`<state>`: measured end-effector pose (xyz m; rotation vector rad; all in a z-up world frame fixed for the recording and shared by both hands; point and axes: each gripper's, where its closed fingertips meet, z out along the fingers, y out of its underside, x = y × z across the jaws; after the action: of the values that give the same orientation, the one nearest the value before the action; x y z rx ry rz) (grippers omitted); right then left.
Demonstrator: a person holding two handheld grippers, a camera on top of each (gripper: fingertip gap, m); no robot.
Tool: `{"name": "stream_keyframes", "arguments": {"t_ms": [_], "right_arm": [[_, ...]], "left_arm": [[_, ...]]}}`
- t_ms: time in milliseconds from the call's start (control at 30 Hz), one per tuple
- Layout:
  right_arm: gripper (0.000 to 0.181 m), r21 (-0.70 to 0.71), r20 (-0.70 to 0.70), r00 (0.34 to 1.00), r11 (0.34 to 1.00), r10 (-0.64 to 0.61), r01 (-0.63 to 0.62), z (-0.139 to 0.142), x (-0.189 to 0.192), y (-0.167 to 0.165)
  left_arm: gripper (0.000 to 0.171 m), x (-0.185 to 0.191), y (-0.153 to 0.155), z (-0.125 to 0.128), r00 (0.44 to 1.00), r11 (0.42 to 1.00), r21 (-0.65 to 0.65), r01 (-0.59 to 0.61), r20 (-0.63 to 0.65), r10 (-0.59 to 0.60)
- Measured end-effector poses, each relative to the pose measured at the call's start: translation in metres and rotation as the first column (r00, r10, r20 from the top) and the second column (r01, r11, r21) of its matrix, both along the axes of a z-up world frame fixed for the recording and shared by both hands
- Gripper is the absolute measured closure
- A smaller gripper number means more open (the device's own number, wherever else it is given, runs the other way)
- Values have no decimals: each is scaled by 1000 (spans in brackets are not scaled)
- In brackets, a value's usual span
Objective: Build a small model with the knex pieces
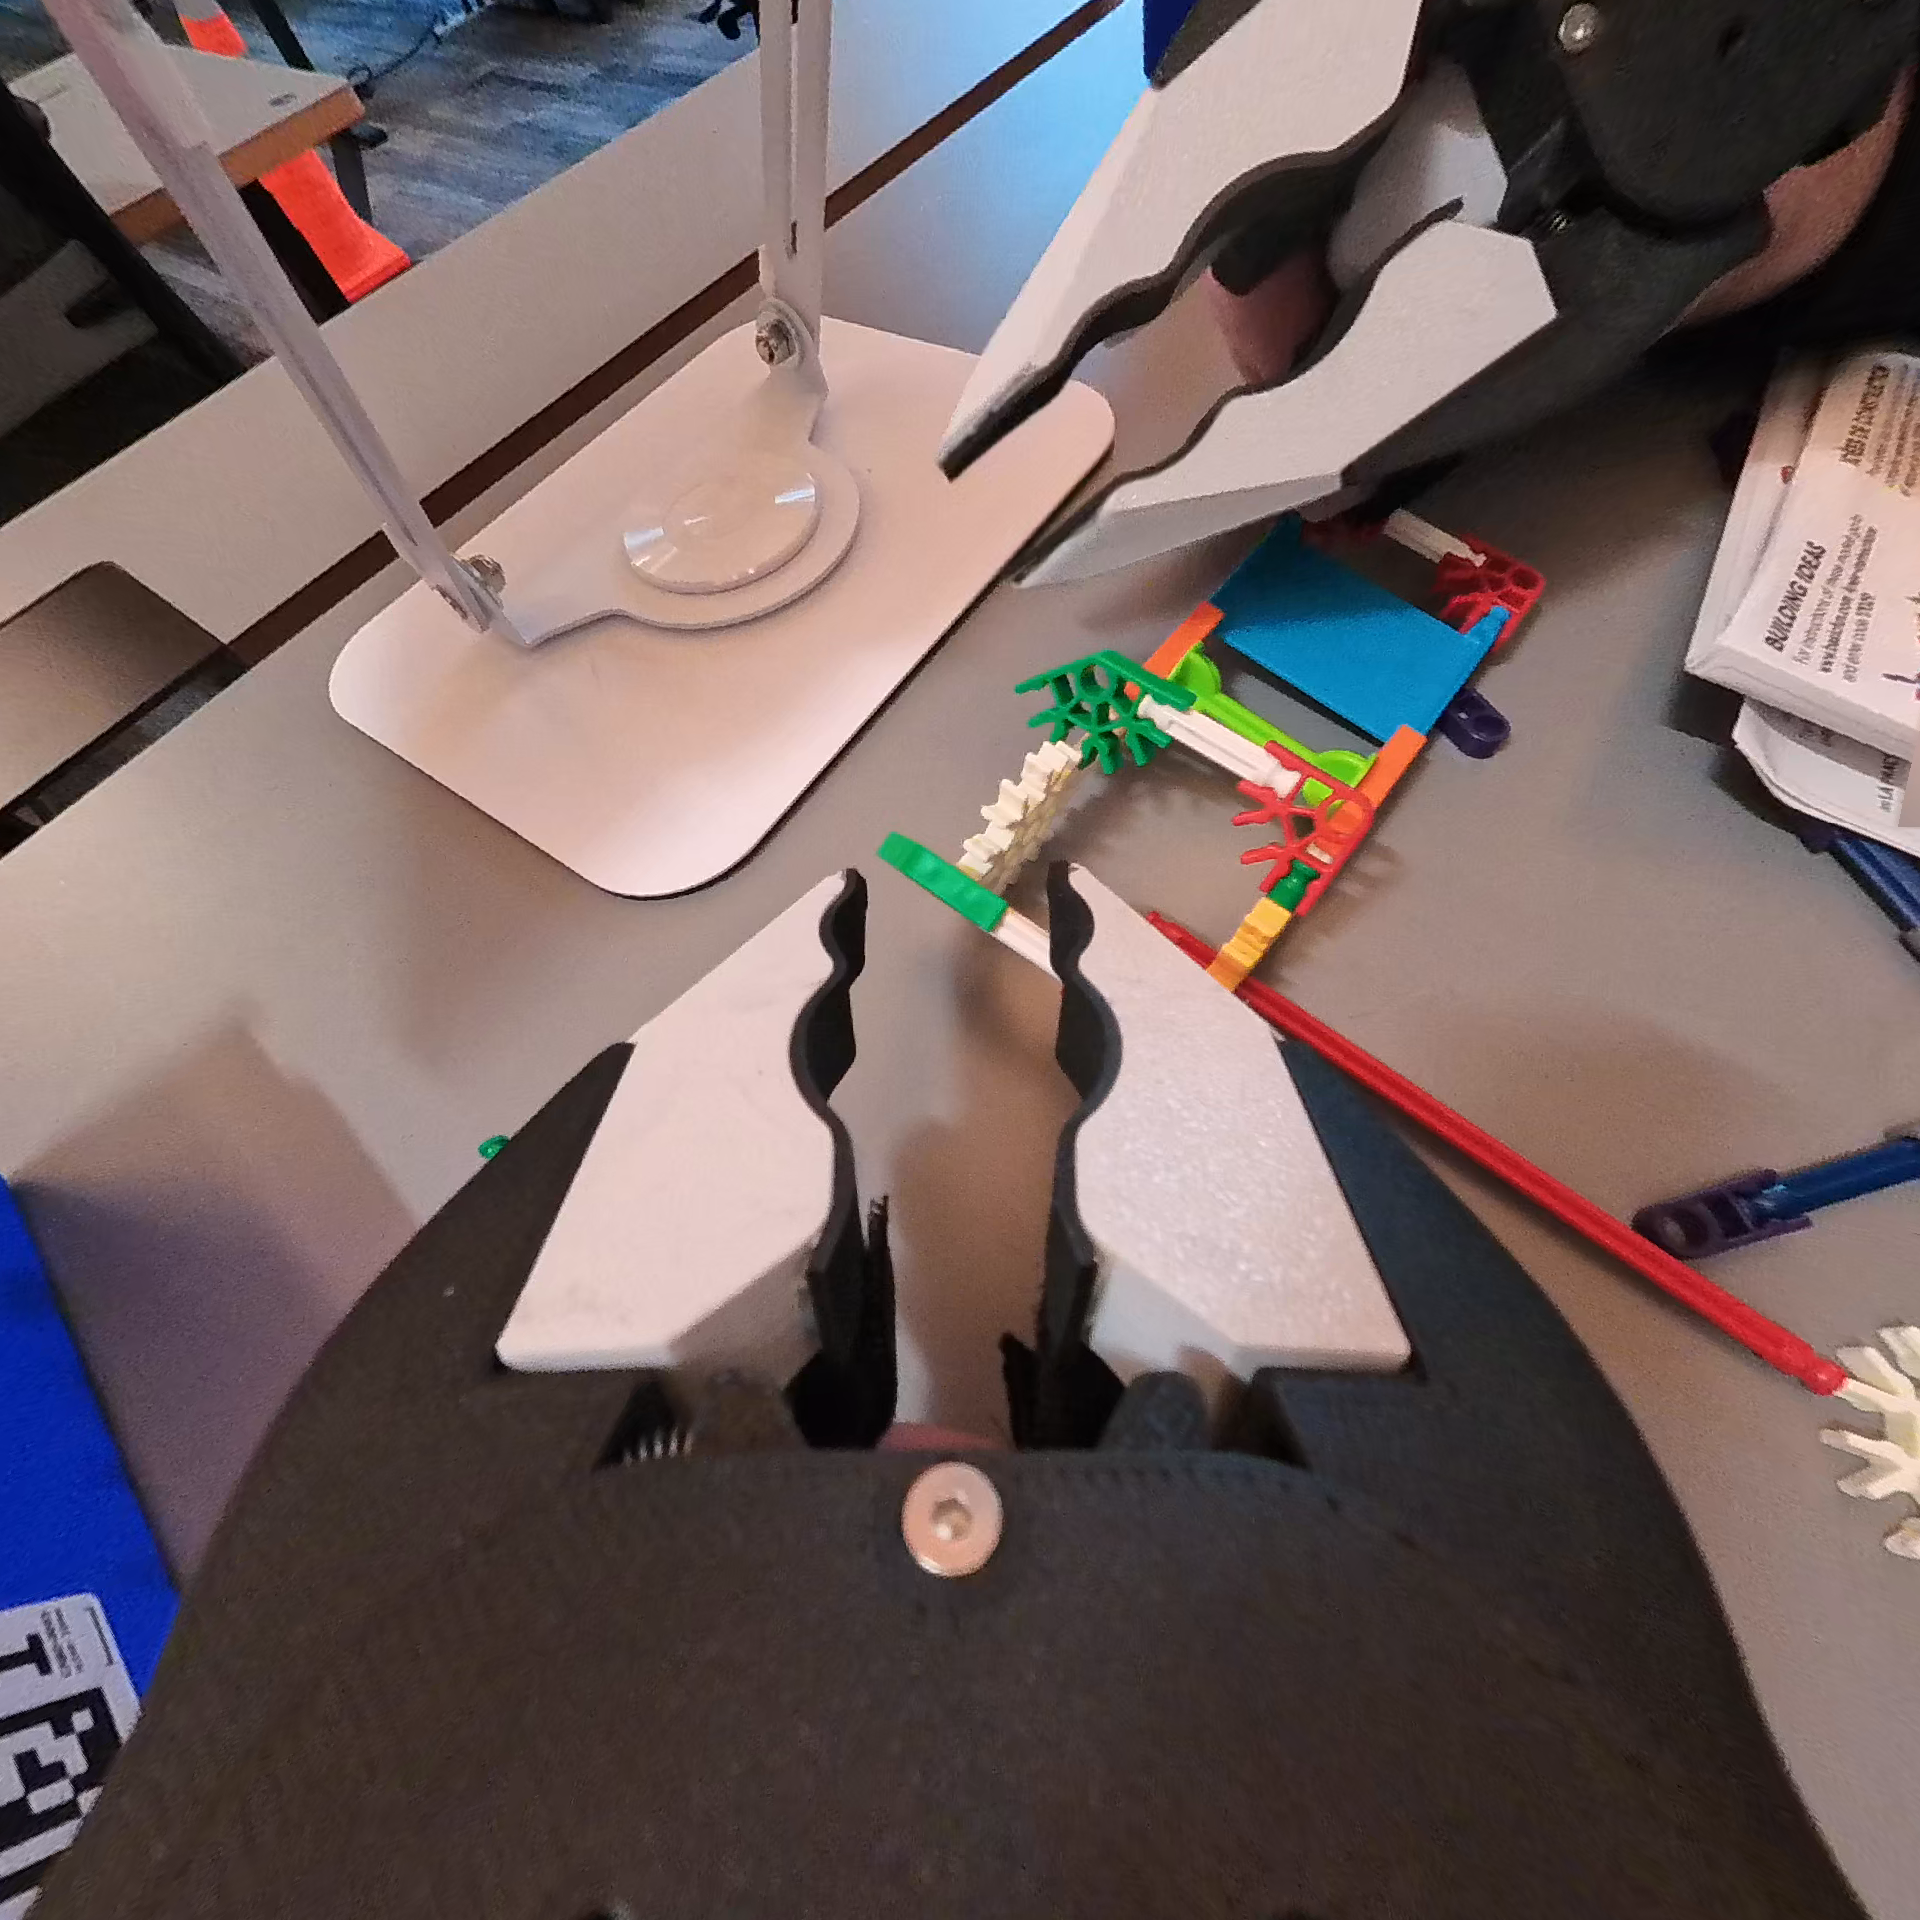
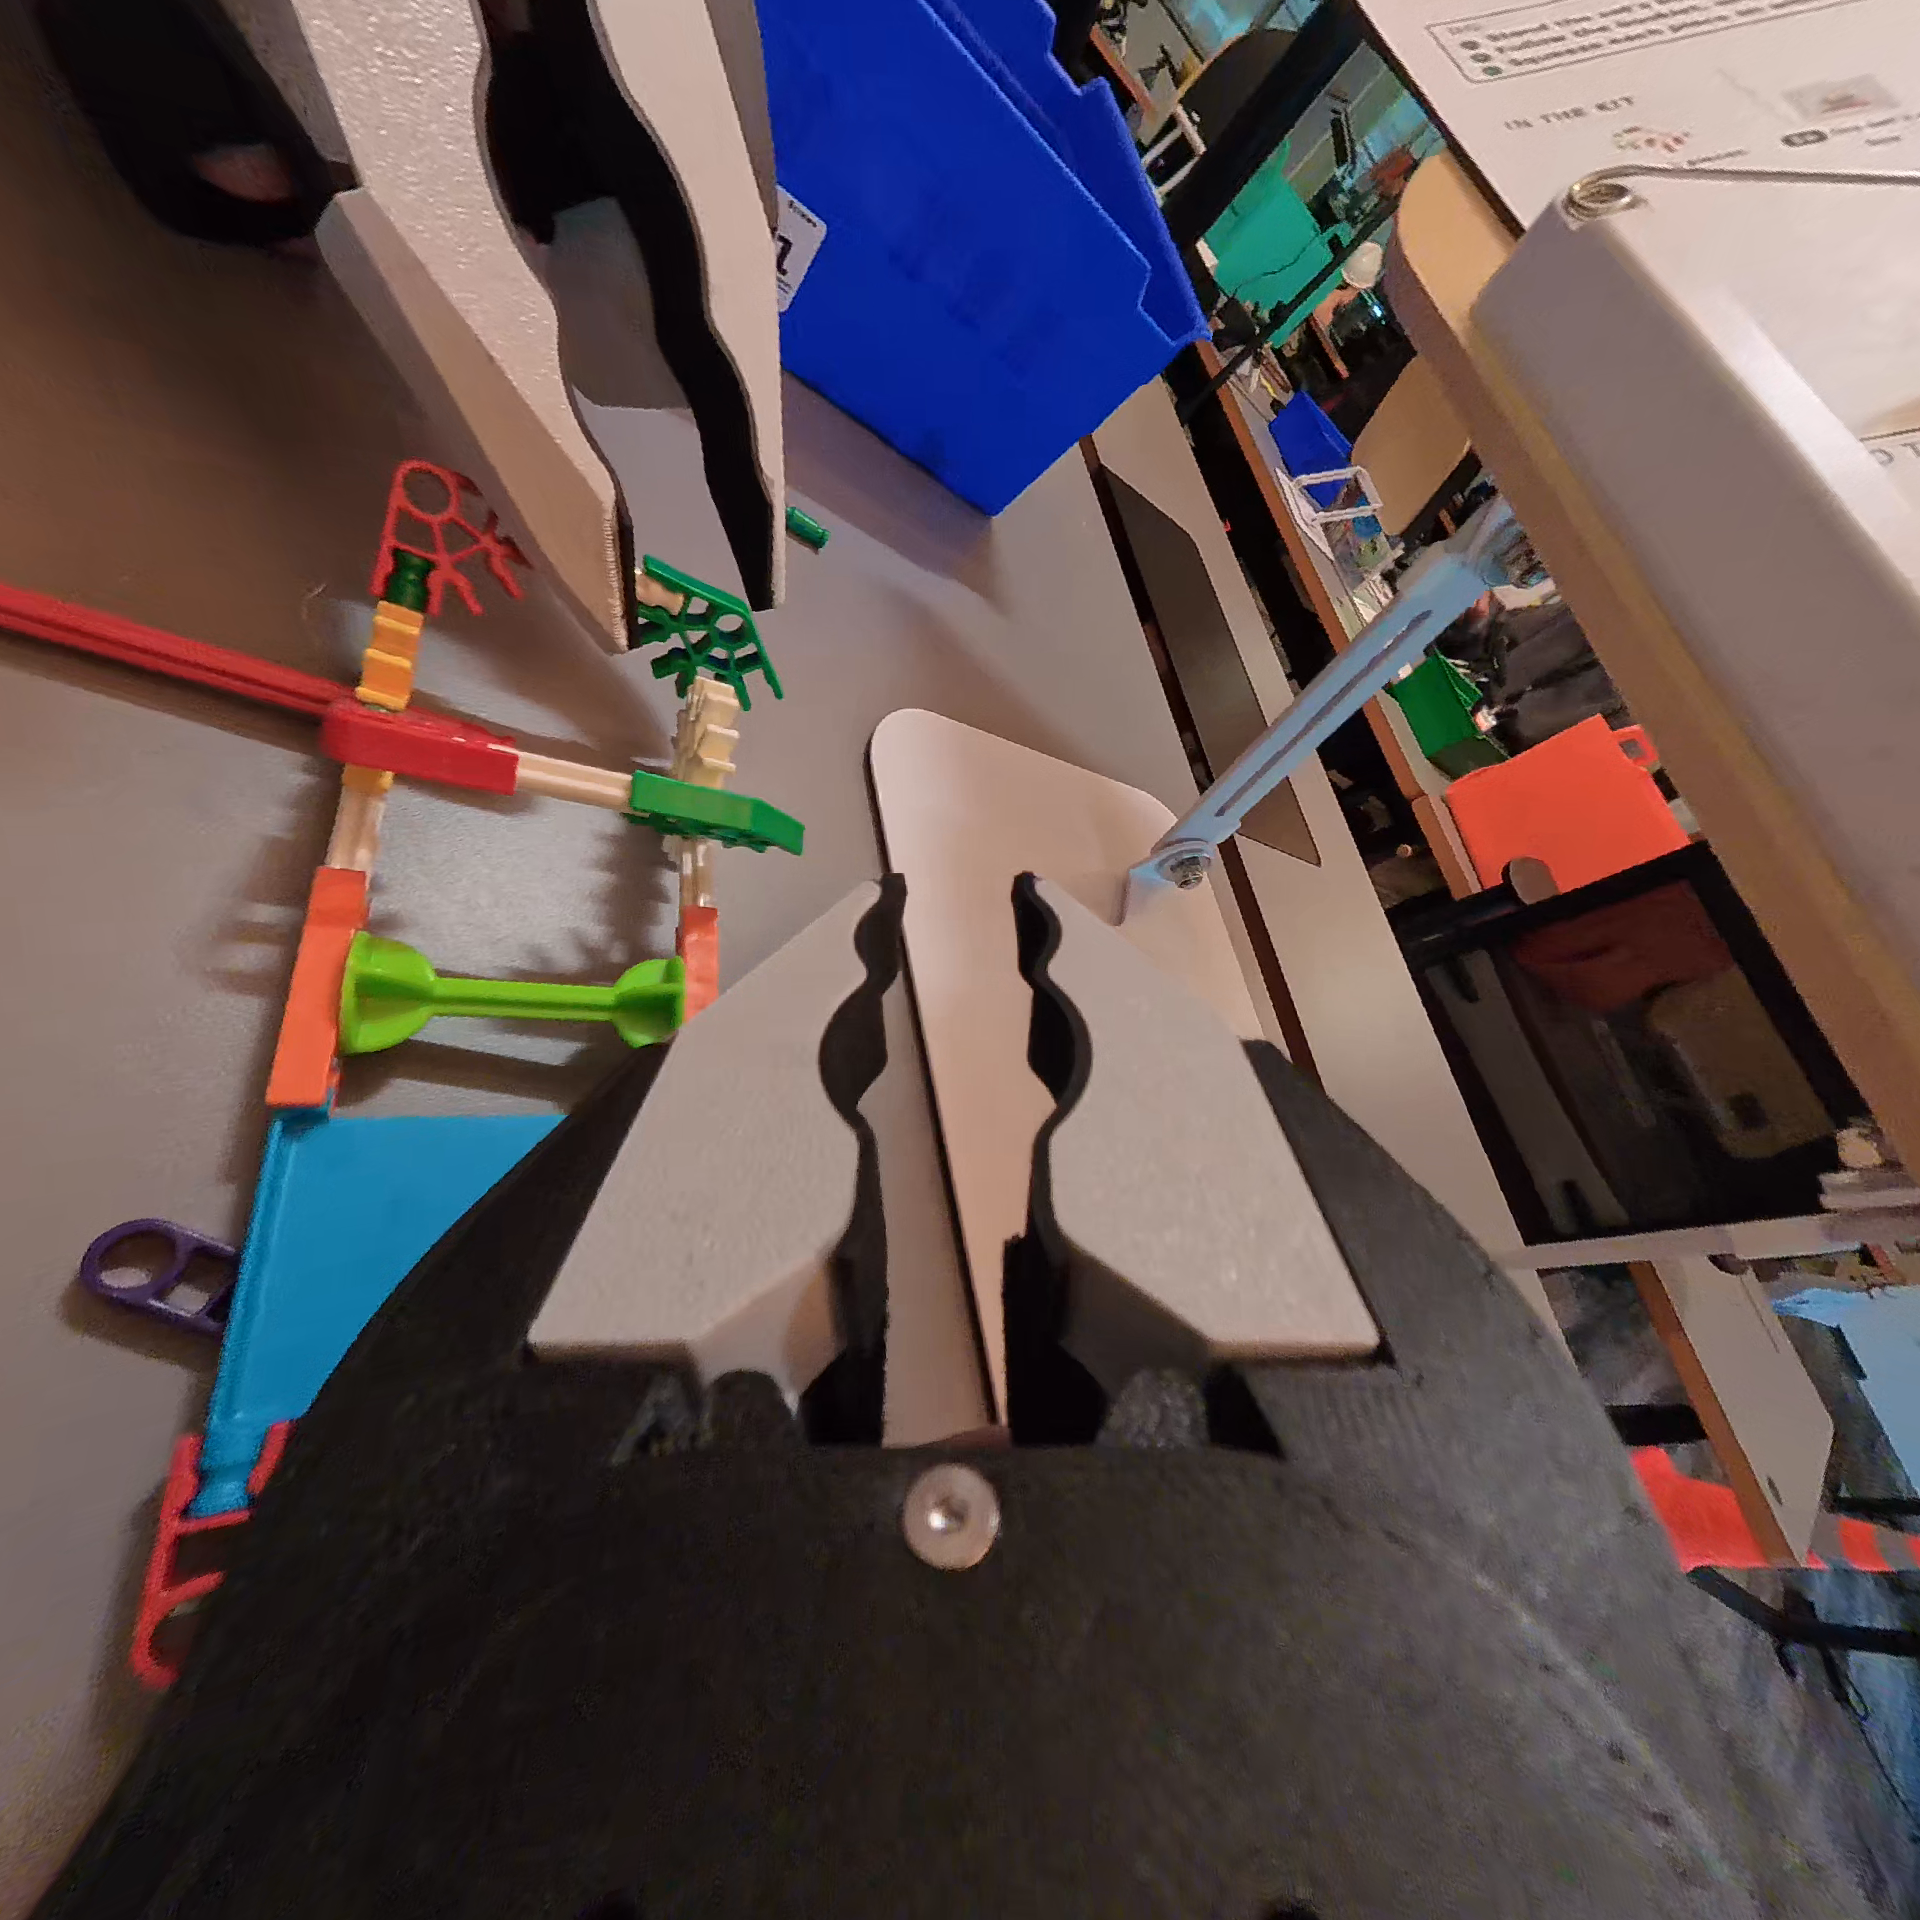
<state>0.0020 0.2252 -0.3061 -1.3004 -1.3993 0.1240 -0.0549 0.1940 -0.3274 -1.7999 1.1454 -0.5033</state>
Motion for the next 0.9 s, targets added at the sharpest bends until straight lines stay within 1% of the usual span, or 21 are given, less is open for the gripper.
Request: {"name": "stream_keyframes", "arguments": {"t_ms": [367,600,667,800,900], "right_arm": [[161,-21,-26,999,1000,-22,21,2,3,4],[161,-93,-61,998,995,-26,21,2,4,6],[160,-131,-59,998,991,-17,9,-2,3,5],[160,-187,-74,997,981,32,-45,-3,0,-4],[159,-225,-74,995,970,75,-89,-4,-3,-12]], "left_arm": [[138,0,2,0,1000,1000,5,-8,-2,8],[137,-1,11,1,999,999,-11,-41,8,41],[136,-2,15,-3,998,997,-38,-64,-4,64],[140,-2,13,-4,998,992,-107,-65,9,67],[149,-2,11,-5,998,989,-131,-64,3,65]]}}
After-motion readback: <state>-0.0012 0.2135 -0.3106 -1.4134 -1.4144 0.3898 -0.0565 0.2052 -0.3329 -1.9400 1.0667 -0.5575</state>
